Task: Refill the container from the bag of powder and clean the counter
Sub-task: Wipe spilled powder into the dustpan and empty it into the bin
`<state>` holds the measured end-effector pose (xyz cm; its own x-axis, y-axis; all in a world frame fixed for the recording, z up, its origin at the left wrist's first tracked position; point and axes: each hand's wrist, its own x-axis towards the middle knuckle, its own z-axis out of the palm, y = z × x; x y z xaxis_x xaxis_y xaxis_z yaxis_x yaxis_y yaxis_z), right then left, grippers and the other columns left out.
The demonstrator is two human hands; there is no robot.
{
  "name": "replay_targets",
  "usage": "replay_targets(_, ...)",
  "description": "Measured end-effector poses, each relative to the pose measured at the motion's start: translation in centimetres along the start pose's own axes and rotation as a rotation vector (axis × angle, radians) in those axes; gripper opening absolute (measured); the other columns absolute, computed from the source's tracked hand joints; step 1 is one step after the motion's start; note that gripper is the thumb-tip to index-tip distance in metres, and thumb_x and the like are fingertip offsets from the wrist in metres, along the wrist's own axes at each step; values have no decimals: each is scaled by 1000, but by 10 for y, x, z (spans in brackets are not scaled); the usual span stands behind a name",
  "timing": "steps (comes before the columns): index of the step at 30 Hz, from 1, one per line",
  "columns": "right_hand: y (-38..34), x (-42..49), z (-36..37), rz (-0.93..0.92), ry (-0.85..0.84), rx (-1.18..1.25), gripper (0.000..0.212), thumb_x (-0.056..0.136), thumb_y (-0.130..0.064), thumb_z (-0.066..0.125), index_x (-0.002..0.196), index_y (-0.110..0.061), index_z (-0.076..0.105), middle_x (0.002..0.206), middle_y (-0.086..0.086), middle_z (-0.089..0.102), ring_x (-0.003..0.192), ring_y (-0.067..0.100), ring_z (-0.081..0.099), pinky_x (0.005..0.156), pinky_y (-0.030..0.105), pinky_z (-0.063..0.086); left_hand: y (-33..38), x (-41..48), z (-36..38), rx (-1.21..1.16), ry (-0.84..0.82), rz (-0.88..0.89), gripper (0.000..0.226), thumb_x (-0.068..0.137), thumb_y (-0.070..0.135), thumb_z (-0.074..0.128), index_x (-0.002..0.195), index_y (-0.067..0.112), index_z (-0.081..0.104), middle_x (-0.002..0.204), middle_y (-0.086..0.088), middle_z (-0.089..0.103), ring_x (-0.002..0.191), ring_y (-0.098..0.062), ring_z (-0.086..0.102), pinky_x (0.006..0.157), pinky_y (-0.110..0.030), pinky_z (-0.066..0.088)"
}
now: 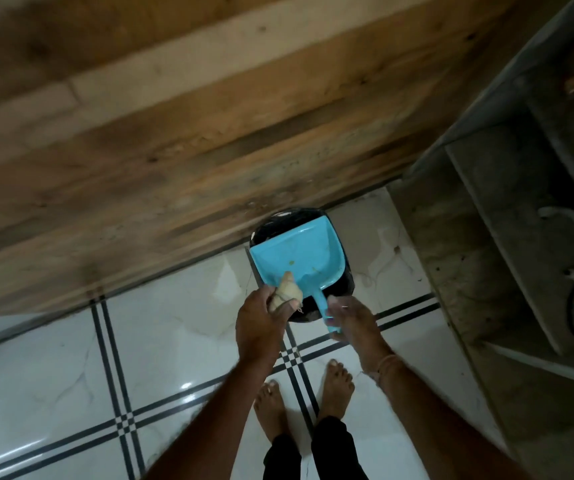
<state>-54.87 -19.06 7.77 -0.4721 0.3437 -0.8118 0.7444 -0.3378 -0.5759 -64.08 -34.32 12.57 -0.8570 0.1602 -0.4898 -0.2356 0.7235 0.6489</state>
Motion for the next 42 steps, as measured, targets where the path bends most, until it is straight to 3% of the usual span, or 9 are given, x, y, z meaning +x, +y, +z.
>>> replay_targets(6, -100, -134, -6, -27, -319, 149, 54, 96, -65, 52, 125, -23, 70, 117, 3, 77, 111, 20, 73, 98, 40, 56, 83, -73, -57, 393, -108, 371, 34, 89, 33, 76, 118, 23, 64, 115, 7, 63, 104, -12, 61, 78, -22, 50)
replay_targets(11, -150, -233, -37, -83, -239, 357, 17, 101, -17, 62, 112, -6, 68, 98, 11, 79, 89, 23, 74, 79, 35, 63, 151, -133, -115, 396, -157, 498, 51, 83, 42, 79, 130, 27, 65, 128, 4, 60, 118, -15, 53, 94, -29, 48)
replay_targets(14, -177, -298, -62, -169, -256, 474, 23, 105, -6, 48, 119, -4, 66, 96, 12, 79, 81, 20, 76, 74, 35, 65, 195, -172, -150, 81, -119, 354, 63, 89, 40, 76, 146, 31, 50, 139, 8, 48, 121, -9, 48, 81, -6, 44)
replay_targets(16, -188, -336, -79, -253, -243, 535, 28, 105, -5, 45, 122, -7, 68, 103, 15, 76, 83, 21, 74, 79, 38, 62, 230, -197, -164, -235, -289, 105, 67, 88, 52, 73, 146, 28, 50, 141, 6, 56, 117, -9, 57, 76, -10, 47)
replay_targets(20, -194, -390, -114, -376, -204, 580, 30, 102, -7, 49, 125, -9, 69, 105, 16, 74, 85, 22, 71, 80, 39, 58, 293, -238, -167, -447, -601, 78, 35, 91, 45, 67, 114, 18, 69, 96, 5, 81, 84, -4, 76, 66, -20, 57)
replay_targets(27, -217, -420, -196, -530, -107, 647, 32, 97, -14, 64, 124, 2, 68, 118, 34, 69, 98, 40, 68, 89, 54, 58, 381, -274, -131, -451, -601, 217, 61, 67, 47, 92, 113, 12, 74, 109, -16, 78, 105, -38, 74, 97, -59, 56)
replay_targets(29, -224, -421, -224, -569, -63, 630, 35, 92, -16, 71, 118, 6, 69, 117, 41, 66, 99, 46, 64, 93, 63, 51, 405, -280, -111, -424, -556, 223, 52, 73, 40, 89, 112, 11, 72, 103, -15, 80, 99, -37, 76, 92, -59, 59)
replay_targets(36, -221, -405, -330, -673, 337, 435, 19, 93, -27, 74, 91, -7, 76, 87, 17, 78, 75, 36, 73, 69, 50, 62, 481, -291, -5, -294, -435, 363, 27, 85, 32, 84, 94, 7, 77, 87, -15, 80, 80, -31, 78, 72, -51, 63)
replay_targets(42, -214, -387, -397, -661, 549, 318, 18, 93, -38, 71, 96, -20, 75, 87, 3, 80, 77, 20, 77, 70, 42, 65, 512, -284, 54, -233, -613, 341, 33, 94, 24, 76, 121, 12, 61, 109, -6, 76, 88, -13, 76, 65, -26, 59)
